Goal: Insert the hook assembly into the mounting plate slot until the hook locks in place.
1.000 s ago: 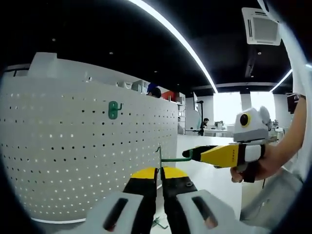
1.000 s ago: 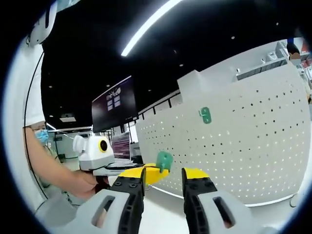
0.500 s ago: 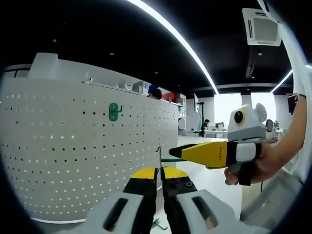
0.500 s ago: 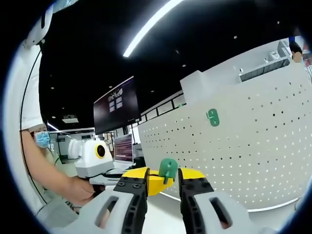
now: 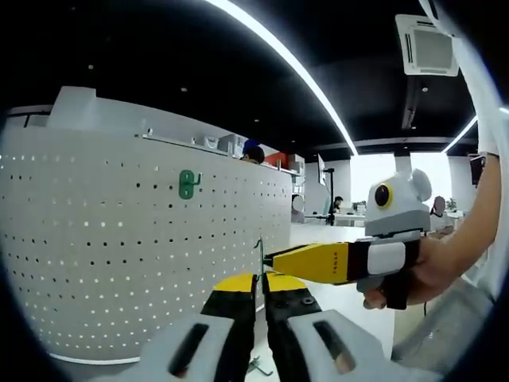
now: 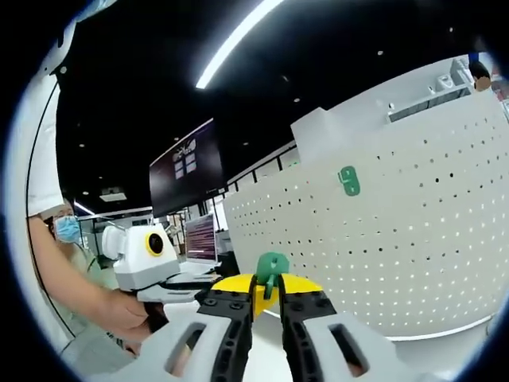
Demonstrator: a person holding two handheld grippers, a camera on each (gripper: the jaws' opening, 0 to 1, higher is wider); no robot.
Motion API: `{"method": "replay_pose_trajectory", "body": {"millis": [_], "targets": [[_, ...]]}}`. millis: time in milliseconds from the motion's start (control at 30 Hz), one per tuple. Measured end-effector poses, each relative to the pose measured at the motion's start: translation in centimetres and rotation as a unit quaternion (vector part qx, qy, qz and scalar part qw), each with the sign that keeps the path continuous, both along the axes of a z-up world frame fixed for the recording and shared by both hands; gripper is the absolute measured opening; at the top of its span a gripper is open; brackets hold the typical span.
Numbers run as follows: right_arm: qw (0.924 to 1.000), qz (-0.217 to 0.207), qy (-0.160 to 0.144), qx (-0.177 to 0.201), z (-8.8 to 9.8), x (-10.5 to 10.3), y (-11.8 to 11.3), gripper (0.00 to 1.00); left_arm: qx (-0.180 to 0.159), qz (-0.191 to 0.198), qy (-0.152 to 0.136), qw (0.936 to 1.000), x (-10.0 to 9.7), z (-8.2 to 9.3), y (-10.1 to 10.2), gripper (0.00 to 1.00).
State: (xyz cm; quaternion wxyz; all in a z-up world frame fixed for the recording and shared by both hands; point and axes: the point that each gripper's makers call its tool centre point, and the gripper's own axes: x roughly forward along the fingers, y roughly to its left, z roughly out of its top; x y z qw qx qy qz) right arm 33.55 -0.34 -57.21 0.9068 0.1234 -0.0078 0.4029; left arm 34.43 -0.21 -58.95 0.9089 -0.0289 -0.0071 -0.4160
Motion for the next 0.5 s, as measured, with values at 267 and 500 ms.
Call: {"method": "replay_pose_trajectory", "body": {"millis": [267,500], "targets": [[0.9999,-0.012,0.002,-0.007,-0.32,0.09,-0.04,0.03,0.002,-0.001,0.002,1.0000,-0.06,-0.18,0.03,0.03],[0.9997,-0.025,0.001,-0.007,-0.40,0.24,-0.28,0.02,0.002,0.000,0.004,1.0000,-0.14,-0.25,-0.17,0.03]]}}
